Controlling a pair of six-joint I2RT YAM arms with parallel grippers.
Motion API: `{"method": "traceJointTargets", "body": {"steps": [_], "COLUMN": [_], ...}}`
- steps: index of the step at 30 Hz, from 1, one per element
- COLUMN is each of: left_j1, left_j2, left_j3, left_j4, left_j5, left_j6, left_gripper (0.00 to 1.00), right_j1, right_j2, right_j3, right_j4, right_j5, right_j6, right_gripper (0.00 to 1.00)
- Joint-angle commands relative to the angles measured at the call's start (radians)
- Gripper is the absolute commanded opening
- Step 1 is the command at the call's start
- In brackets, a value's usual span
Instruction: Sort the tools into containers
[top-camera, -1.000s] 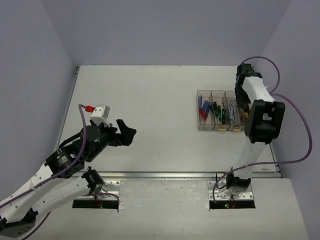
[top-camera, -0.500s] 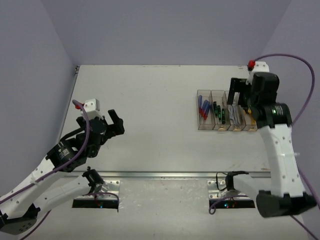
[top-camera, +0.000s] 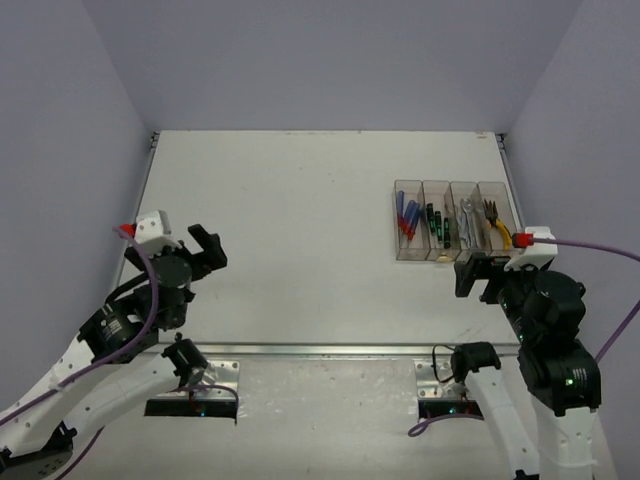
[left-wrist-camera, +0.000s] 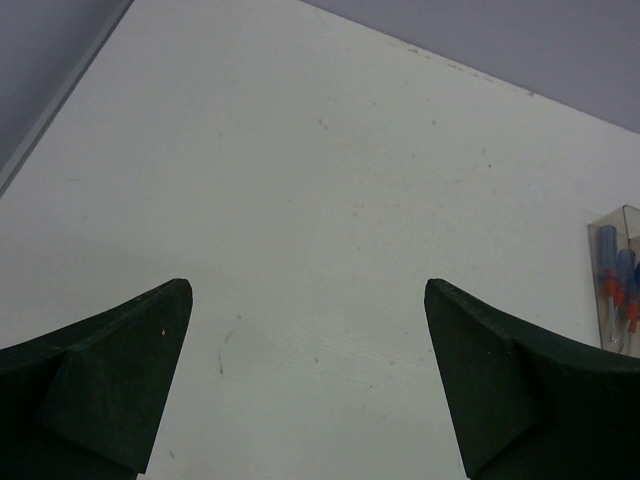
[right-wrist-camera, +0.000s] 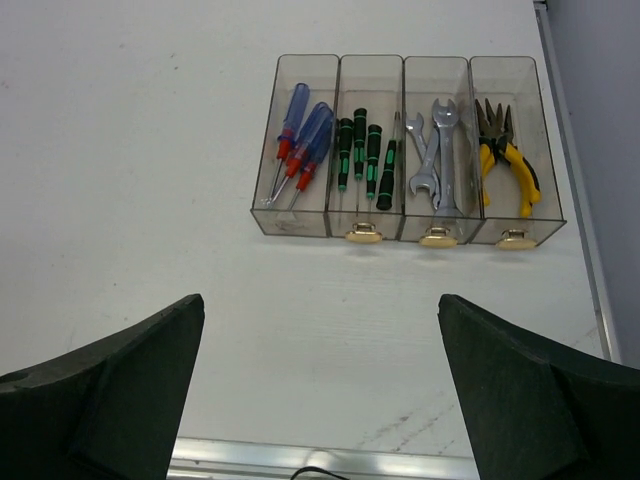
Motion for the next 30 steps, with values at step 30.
{"method": "traceJointTargets", "body": {"steps": [30], "left_j1": [0.204], "left_j2": [-0.14], "left_j3": [-0.124], "left_j4": [0.201], "left_j5": [0.07], "left_j6": [0.088], "left_gripper": [1.0], "right_j1": [0.143], "right_j2": [-0.155], "right_j3": [-0.14], "right_j4": [0.065], "right_j5": [0.172], "right_j6": [0.002], "right_gripper": [0.99]}}
